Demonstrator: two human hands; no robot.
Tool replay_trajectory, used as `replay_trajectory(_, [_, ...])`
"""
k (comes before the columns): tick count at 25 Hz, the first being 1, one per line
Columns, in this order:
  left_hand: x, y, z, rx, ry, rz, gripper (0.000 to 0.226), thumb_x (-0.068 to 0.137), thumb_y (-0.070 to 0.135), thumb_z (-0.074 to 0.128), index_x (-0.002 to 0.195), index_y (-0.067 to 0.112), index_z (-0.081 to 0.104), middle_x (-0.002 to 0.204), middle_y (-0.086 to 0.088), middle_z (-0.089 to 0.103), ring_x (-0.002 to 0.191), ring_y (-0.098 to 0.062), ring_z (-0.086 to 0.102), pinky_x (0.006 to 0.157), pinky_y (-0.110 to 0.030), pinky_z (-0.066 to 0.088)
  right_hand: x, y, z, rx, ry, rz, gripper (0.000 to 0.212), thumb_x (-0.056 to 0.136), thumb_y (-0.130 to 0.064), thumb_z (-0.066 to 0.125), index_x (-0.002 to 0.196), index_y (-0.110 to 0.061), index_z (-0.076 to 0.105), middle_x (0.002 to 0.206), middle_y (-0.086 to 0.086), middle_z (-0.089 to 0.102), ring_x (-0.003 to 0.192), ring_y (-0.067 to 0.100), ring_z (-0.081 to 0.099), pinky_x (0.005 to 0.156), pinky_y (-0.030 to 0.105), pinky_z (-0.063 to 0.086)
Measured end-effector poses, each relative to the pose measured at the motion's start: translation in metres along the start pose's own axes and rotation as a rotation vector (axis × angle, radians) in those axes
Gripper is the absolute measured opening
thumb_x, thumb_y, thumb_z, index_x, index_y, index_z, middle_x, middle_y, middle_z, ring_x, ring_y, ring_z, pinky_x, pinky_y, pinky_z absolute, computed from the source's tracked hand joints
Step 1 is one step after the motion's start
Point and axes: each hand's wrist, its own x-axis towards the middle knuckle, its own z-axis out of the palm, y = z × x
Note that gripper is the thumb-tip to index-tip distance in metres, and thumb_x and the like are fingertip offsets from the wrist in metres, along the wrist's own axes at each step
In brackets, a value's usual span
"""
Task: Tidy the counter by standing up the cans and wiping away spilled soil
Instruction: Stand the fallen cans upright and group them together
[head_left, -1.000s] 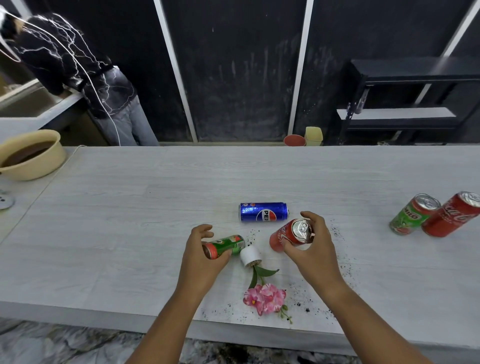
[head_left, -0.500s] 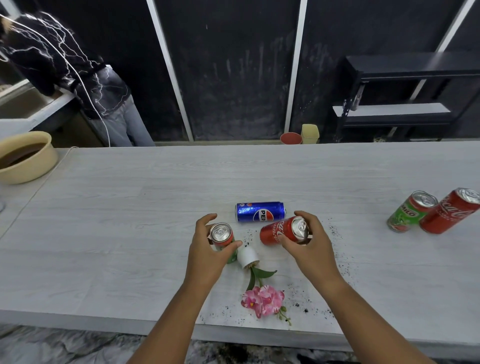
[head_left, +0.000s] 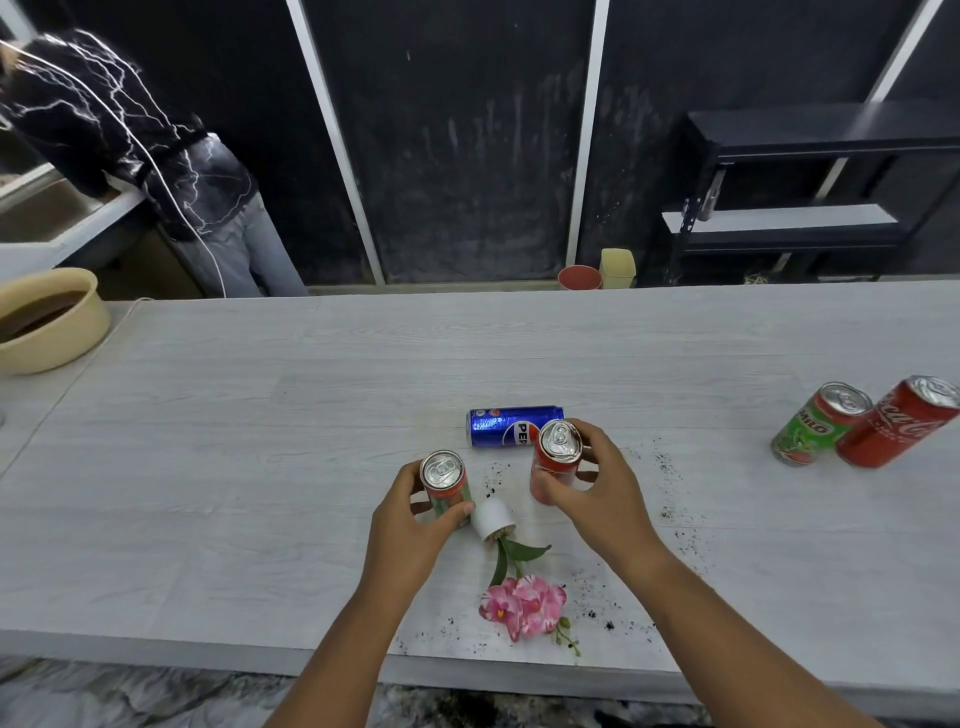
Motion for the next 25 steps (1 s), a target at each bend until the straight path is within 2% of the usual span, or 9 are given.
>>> replay_trajectory(3, [0.000,0.012,-0.001,-0.010,0.010,0.011,0.059,0.076,0.044,0.096,0.118,0.062,0.059,0.119,0.036,0.069,0.111,0.001,0.067,0.091,-0.026,0.055,0.003,0.000,0.004,0.020,-0.020,0.013,0.067,0.082,-0.029,0.090,0.138,-0.044,0.057,0.132,-0.022,0.066,0.117,-0.013,0.058,0.086,0.014,0.052])
replay_trajectory(5, [0.001,0.025,0.000,-0.014,0.026,0.035,0.061,0.076,0.045,0.096,0.116,0.068,0.057,0.117,0.042,0.066,0.109,0.005,0.066,0.084,-0.020,0.052,0.002,0.002,0.002,0.051,0.005,0.017,0.066,0.082,-0.030,0.091,0.138,-0.045,0.059,0.130,-0.023,0.067,0.116,-0.010,0.060,0.085,0.016,0.055])
replay_trajectory(7, [0.004,0.041,0.003,0.004,0.036,0.086,0.063,0.075,0.048,0.095,0.119,0.069,0.055,0.120,0.037,0.066,0.109,0.006,0.066,0.083,-0.019,0.050,-0.001,0.003,-0.011,0.088,0.077,0.028,0.067,0.081,-0.035,0.092,0.139,-0.045,0.061,0.130,-0.024,0.068,0.116,-0.006,0.063,0.086,0.021,0.057])
replay_trajectory(10, [0.010,0.070,0.022,0.033,0.004,0.199,0.067,0.075,0.052,0.094,0.131,0.055,0.058,0.128,0.025,0.066,0.113,0.000,0.066,0.088,-0.023,0.052,-0.007,0.009,-0.049,0.117,0.211,0.041,0.069,0.080,-0.038,0.092,0.140,-0.046,0.061,0.129,-0.022,0.069,0.113,-0.004,0.065,0.084,0.022,0.058])
replay_trajectory(12, [0.011,0.089,0.050,0.001,-0.058,0.231,0.067,0.074,0.056,0.094,0.131,0.052,0.060,0.125,0.025,0.069,0.114,0.001,0.066,0.090,-0.021,0.052,-0.013,0.016,-0.083,0.130,0.298,0.059,0.067,0.080,-0.036,0.093,0.139,-0.045,0.062,0.127,-0.019,0.070,0.110,-0.001,0.068,0.083,0.023,0.058])
replay_trajectory(15, [0.007,0.114,0.110,-0.042,-0.196,0.238,0.061,0.068,0.064,0.088,0.122,0.059,0.060,0.120,0.033,0.068,0.110,0.008,0.064,0.084,-0.014,0.048,-0.024,0.029,-0.138,0.121,0.443,0.098,0.065,0.080,-0.031,0.093,0.137,-0.041,0.065,0.124,-0.017,0.072,0.109,0.003,0.070,0.085,0.028,0.059])
replay_trajectory(18, [0.004,0.128,0.180,-0.056,-0.342,0.256,0.055,0.071,0.053,0.091,0.116,0.058,0.060,0.119,0.037,0.067,0.107,0.010,0.064,0.078,-0.007,0.048,-0.035,0.047,-0.191,0.111,0.558,0.122,0.061,0.080,-0.026,0.093,0.134,-0.041,0.067,0.121,-0.020,0.074,0.108,-0.002,0.070,0.085,0.026,0.057])
replay_trajectory(21, [0.000,0.142,0.246,-0.059,-0.462,0.255,0.050,0.075,0.043,0.094,0.112,0.054,0.062,0.115,0.040,0.067,0.106,0.013,0.062,0.076,-0.004,0.048,-0.044,0.064,-0.241,0.091,0.661,0.148,0.060,0.081,-0.024,0.092,0.131,-0.045,0.067,0.121,-0.026,0.073,0.109,-0.007,0.068,0.080,0.017,0.054])
replay_trajectory(25, [-0.006,0.161,0.317,-0.038,-0.559,0.269,0.055,0.074,0.044,0.094,0.119,0.048,0.062,0.112,0.029,0.071,0.105,0.015,0.062,0.075,-0.006,0.051,-0.049,0.088,-0.293,0.040,0.756,0.181,0.061,0.081,-0.026,0.091,0.134,-0.041,0.066,0.125,-0.023,0.072,0.110,-0.008,0.067,0.083,0.020,0.054])
